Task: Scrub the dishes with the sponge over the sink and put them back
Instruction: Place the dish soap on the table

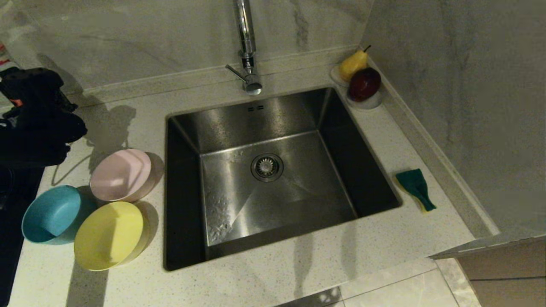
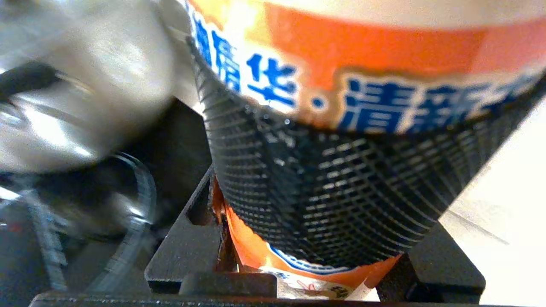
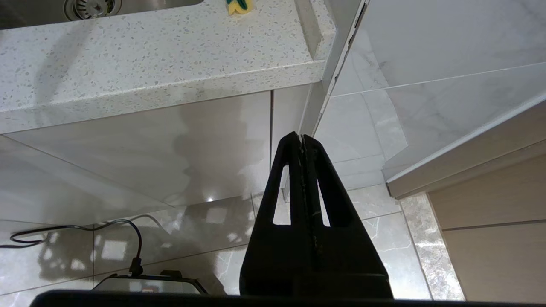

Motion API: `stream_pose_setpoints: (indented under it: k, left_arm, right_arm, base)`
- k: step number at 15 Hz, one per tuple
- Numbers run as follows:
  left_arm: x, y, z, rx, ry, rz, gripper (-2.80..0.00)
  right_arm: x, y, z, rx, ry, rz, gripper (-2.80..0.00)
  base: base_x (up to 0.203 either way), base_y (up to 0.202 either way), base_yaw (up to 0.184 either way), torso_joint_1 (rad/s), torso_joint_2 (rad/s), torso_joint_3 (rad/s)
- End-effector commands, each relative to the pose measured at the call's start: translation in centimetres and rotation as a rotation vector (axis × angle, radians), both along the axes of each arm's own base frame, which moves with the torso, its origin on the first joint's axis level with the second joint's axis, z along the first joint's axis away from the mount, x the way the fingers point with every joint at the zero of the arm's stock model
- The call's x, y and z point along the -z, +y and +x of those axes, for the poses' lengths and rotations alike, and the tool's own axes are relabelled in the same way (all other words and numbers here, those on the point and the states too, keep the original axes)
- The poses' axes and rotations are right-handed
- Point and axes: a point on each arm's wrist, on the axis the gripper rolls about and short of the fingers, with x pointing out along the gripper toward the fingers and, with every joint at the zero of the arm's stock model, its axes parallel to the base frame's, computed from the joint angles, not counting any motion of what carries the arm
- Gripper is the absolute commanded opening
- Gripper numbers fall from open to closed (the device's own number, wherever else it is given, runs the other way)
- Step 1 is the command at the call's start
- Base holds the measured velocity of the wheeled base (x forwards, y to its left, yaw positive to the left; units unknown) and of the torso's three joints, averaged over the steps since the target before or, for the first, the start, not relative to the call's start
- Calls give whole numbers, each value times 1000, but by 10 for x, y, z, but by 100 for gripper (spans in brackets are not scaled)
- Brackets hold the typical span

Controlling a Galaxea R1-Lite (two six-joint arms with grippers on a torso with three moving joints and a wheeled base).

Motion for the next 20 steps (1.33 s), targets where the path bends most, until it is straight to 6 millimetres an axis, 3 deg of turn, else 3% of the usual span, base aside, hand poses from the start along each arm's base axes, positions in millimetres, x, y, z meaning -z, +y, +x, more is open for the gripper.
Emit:
stream_pose_setpoints:
  k: [1,6,9,20]
  left_arm:
    - [7,-8,11,18,-18,-14,-280]
    - [12,-18,21,55,-49,-33,-280]
    - [27,-19,29,63,-47,-61,-280]
    - [31,-19,33,68,-69,-70,-280]
  right_arm:
    - [0,0,0,0,1,0,-280]
    - [0,0,0,0,1,0,-280]
    - [0,0,0,0,-1,0,-280]
    - [0,0,0,0,1,0,-280]
  base:
    - [0,0,0,0,0,0]
    - [0,0,0,0,0,0]
    - [0,0,0,0,0,0]
    - [0,0,0,0,0,0]
